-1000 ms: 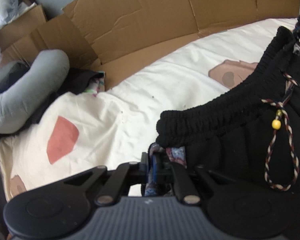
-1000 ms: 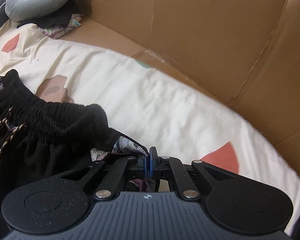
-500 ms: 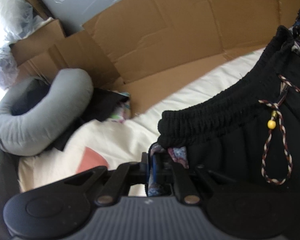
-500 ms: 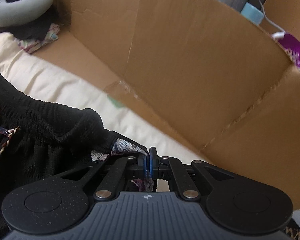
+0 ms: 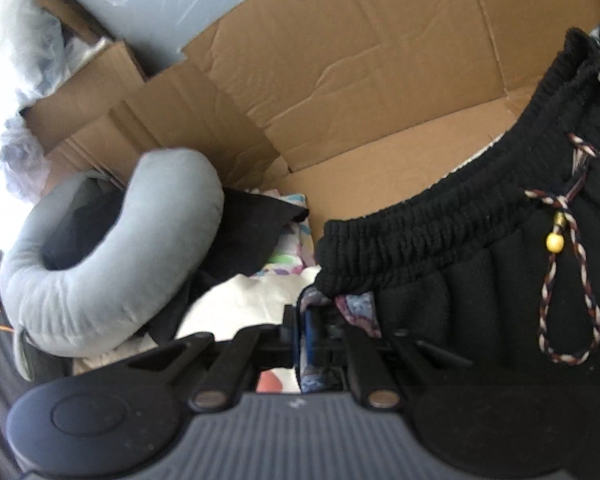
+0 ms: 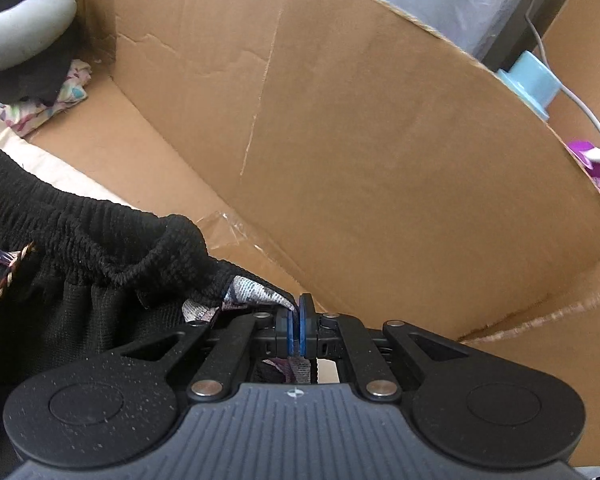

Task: Fold clothes

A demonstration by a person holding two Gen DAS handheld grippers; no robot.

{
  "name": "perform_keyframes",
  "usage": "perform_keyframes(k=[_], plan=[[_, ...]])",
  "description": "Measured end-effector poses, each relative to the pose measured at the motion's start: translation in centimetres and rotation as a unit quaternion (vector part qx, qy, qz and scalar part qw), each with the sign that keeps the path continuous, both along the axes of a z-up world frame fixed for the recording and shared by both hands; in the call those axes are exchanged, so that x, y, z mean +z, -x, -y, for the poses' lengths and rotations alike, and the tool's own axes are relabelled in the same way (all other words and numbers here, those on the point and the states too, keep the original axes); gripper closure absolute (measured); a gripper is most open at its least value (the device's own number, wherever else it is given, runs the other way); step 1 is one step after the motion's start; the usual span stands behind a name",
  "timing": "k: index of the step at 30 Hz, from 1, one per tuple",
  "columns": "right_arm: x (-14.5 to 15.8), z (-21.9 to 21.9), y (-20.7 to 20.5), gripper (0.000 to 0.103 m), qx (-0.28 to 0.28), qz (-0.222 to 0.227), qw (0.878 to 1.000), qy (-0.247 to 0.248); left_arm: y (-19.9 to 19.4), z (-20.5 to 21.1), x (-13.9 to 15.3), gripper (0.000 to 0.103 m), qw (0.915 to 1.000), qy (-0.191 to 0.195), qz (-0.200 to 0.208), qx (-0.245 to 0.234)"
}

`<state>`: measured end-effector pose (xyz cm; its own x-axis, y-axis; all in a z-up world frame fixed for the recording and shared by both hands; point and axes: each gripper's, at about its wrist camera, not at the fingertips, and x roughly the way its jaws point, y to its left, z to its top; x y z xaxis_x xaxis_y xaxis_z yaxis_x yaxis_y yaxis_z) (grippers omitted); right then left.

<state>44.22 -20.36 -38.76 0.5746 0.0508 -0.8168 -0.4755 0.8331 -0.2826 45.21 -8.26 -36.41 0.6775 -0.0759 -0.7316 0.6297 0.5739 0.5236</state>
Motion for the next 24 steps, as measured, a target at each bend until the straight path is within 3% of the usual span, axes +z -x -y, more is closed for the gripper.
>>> perform_keyframes(k=[3, 6, 7, 11, 14, 20, 24], plan=[[-1.6, -0.6, -0.9, 0.098, -0.007, -0.052, 0.999, -0.010, -0.5, 0.2, -1.9, 0.093, 0.9986, -0.026, -0.044, 0.014], [-2.8, -0.9, -0.4, 0.074, 0.005, -0.041, 0.998, 0.039, 0.2, -0.1, -3.2, 0.088, 0.9975, -0.044, -0.055, 0.005], [-2.6, -0.7, -0.3, 0.068, 0.008, -0.038, 0.999, 0.037, 0.3, -0.4, -3.0, 0.086, 0.9978, -0.039, -0.054, 0.006], [-0.3, 1.0, -0.6, 0.057, 0.007, -0.030, 1.000, -0.005, 0.3, -1.9, -1.3, 0.075, 0.9988, -0.003, -0.045, 0.020], [1.1, 2.5, 0.0, 0.055, 0.011, -0.043, 0.999, -0.030, 0.7, -2.6, 0.3, 0.068, 0.9988, 0.021, -0.036, 0.025], [3.4, 5.3, 2.4, 0.055, 0.031, -0.053, 0.996, -0.066, 3.4, -2.2, 2.8, 0.065, 0.9988, 0.033, -0.036, 0.001], [5.0, 7.1, 3.6, 0.055, 0.029, -0.055, 0.994, -0.090, 5.8, -1.5, 5.0, 0.054, 0.9970, 0.070, -0.032, -0.004]])
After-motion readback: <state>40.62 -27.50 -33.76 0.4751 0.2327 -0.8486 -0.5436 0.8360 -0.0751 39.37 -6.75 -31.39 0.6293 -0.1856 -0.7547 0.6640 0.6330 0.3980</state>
